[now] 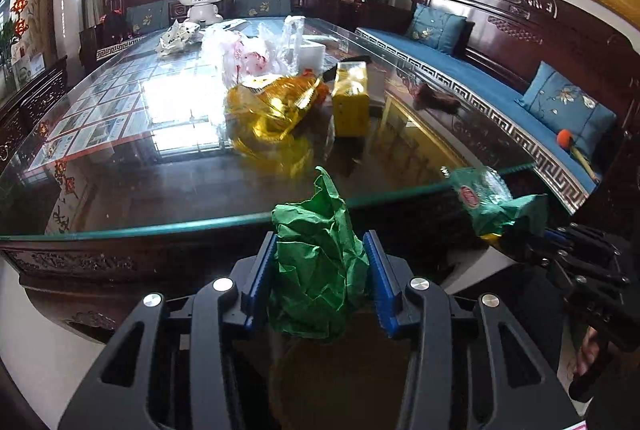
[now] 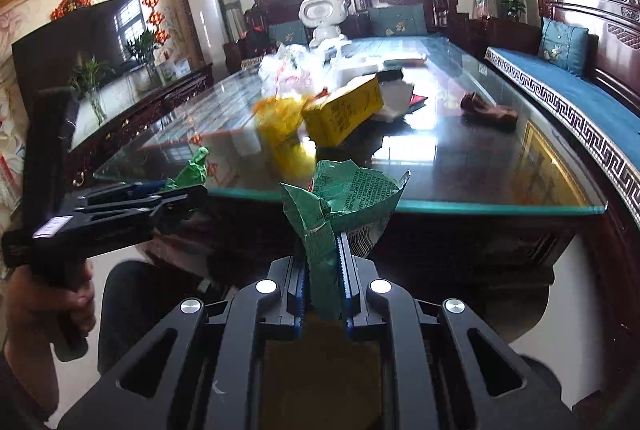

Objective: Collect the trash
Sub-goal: 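Carry both held wrappers down over the yellow bucket beside the table, then open both grippers to drop the wrappers into the yellow bucket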

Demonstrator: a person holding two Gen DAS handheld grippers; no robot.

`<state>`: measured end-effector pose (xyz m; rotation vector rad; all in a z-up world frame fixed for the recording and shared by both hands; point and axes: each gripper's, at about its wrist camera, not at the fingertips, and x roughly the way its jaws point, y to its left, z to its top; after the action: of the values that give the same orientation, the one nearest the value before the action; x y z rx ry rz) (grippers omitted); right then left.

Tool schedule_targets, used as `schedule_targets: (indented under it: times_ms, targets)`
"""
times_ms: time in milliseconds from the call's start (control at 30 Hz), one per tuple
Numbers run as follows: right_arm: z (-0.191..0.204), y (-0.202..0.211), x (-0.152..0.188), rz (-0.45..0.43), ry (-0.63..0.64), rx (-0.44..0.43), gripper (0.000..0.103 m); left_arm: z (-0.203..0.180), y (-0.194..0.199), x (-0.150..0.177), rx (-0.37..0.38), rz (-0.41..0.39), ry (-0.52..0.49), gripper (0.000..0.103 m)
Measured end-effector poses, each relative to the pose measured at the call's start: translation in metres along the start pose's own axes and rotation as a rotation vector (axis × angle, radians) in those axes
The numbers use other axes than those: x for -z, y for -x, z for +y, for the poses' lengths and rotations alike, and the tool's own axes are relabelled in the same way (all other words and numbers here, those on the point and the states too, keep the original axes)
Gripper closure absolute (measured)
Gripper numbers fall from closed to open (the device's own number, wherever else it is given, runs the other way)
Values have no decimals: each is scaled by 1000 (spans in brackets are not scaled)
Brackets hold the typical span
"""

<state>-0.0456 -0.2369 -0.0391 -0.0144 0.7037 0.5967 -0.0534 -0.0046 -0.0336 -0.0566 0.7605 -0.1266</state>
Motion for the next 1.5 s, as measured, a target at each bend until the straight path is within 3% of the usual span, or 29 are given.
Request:
schedule_targets:
  times_ms: [233, 533, 667, 700, 733, 1000, 1100, 1167, 1233, 1500]
  targets:
    - [17, -20, 55, 162, -6, -35, 89, -16, -24, 67, 78, 191, 19, 58]
    - [34, -19, 85, 222, 24, -34, 88, -33, -38, 103, 109, 271, -5, 58]
    - [35, -18, 94, 253, 19, -33, 79, -33, -44, 114, 108, 312, -4, 54]
    - [36, -17, 95, 255, 26, -27, 69, -32, -46, 118, 110, 324, -2, 53]
    - [37, -18, 96, 256, 32, -18, 62, -31, -47, 120, 111, 332, 5, 51]
    - [31, -16, 94, 245, 19, -3, 62, -28, -57, 130, 120, 372, 11, 49]
    - [27, -15, 91, 241, 13, 11, 62, -30, -61, 129, 126, 391, 7, 40]
    - [24, -14, 89, 240, 10, 19, 62, -32, -61, 129, 125, 393, 0, 25]
    - [22, -14, 88, 237, 10, 23, 62, -35, -60, 127, 132, 390, -8, 19]
    - [17, -13, 79, 215, 0, 17, 62, -36, -56, 119, 130, 372, -18, 16]
